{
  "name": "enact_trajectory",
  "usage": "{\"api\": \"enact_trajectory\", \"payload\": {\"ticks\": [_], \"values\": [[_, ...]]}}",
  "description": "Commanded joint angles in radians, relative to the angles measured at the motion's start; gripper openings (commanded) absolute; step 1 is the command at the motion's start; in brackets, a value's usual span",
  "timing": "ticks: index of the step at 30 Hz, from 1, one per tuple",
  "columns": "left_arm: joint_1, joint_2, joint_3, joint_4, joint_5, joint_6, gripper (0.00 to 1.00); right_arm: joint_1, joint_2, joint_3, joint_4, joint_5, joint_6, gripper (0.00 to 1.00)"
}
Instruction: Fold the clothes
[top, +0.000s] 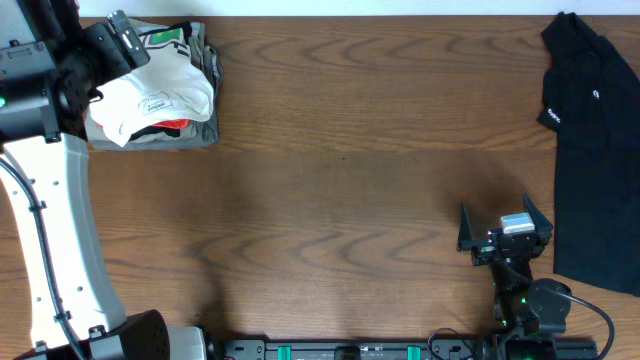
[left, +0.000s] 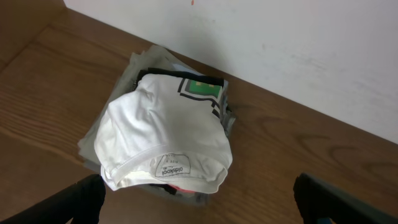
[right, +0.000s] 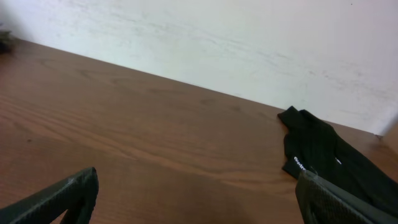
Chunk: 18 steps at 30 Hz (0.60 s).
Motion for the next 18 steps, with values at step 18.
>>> {"api": "enact_trajectory", "payload": {"ticks": [18], "values": [[-0.154,-0.32,-0.528,0.262,0.088,0.029,0.98,-0.001,-0.006,-0.003,-0.003,0.01,0.015,0.99]]}}
